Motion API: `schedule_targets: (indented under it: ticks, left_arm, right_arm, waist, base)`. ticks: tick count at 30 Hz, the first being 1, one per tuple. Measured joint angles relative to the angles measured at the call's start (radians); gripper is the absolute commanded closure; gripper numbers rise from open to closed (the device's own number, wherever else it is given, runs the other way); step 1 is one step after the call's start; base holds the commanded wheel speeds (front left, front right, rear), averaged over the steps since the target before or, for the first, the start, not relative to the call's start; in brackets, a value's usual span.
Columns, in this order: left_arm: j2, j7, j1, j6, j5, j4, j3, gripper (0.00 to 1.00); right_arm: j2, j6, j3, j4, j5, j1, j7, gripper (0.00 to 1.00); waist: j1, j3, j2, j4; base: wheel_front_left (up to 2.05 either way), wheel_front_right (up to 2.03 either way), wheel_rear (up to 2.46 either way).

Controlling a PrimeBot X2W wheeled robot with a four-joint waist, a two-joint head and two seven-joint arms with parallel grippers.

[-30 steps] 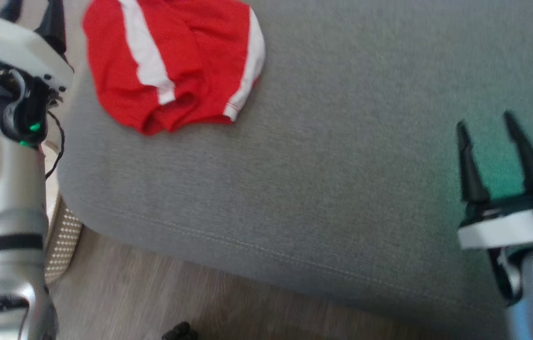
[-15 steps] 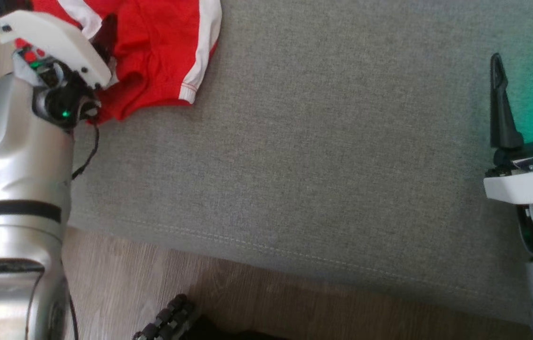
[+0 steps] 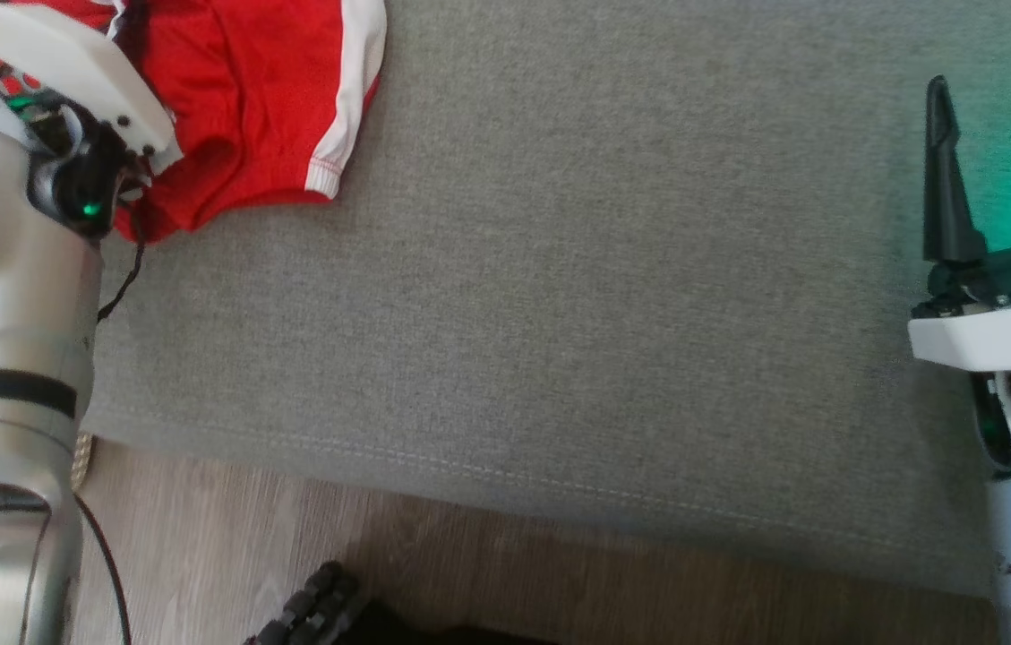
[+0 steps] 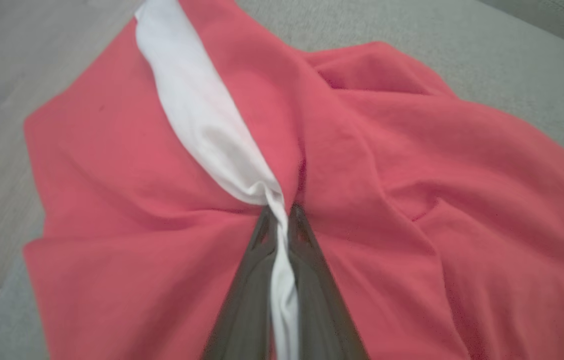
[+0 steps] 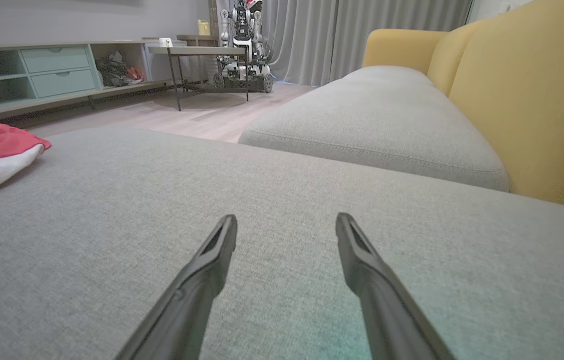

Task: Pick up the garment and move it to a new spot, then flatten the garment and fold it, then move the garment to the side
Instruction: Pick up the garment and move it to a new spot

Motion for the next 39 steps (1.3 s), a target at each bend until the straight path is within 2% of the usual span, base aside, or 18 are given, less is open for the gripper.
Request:
schedule_targets:
  ticks: [4,9,16,20,23,31,39]
  left_arm:
    - [0.013,-0.119,0.011,0.000,0.015,-0.009,-0.044,1.00]
    - [0.065,-0.219,0.011,0.000,0.011,-0.118,-0.146,1.00]
    - [0.183,-0.238,0.050,0.000,-0.015,-0.311,-0.330,1.00]
    - [0.258,-0.228,0.058,0.000,-0.024,-0.458,-0.441,1.00]
    - [0.292,-0.211,0.060,0.000,-0.024,-0.567,-0.511,1.00]
    - [0.304,-0.157,0.071,0.000,0.032,-0.746,-0.618,1.00]
    - [0.283,-0.120,0.070,0.000,0.185,-0.794,-0.772,1.00]
  right_arm:
    - [0.024,0.000,0.003,0.013,0.004,0.002,0.000,0.00]
    - [0.054,0.000,0.010,0.030,0.022,0.014,0.000,0.00]
    - [0.087,0.000,0.019,0.034,0.048,0.075,0.000,0.00]
    - [0.091,0.000,0.021,0.026,0.065,0.096,0.000,0.00]
    - [0.091,0.000,0.024,0.016,0.078,0.102,0.000,0.00]
    - [0.096,0.000,0.050,0.008,0.144,0.149,0.000,0.00]
    - [0.097,0.000,0.049,-0.023,0.187,0.148,0.000,0.00]
  waist:
    - [0.0000,-0.041,0.0000,-0.014]
    - [0.0000,-0.117,0.0000,-0.041]
    - [-0.0001,-0.246,0.0000,-0.103]
    - [-0.0001,-0.306,0.0000,-0.168]
    - [-0.0001,-0.342,0.0000,-0.224]
    - [-0.0001,-0.403,0.0001,-0.396]
    - [-0.0002,-0.370,0.0001,-0.548]
  base:
    - [0.00,0.00,0.00]
    - [0.00,0.00,0.00]
    - [0.00,0.00,0.00]
    - [0.00,0.00,0.00]
    - [0.00,0.00,0.00]
    - [0.00,0.00,0.00]
    - [0.00,0.00,0.00]
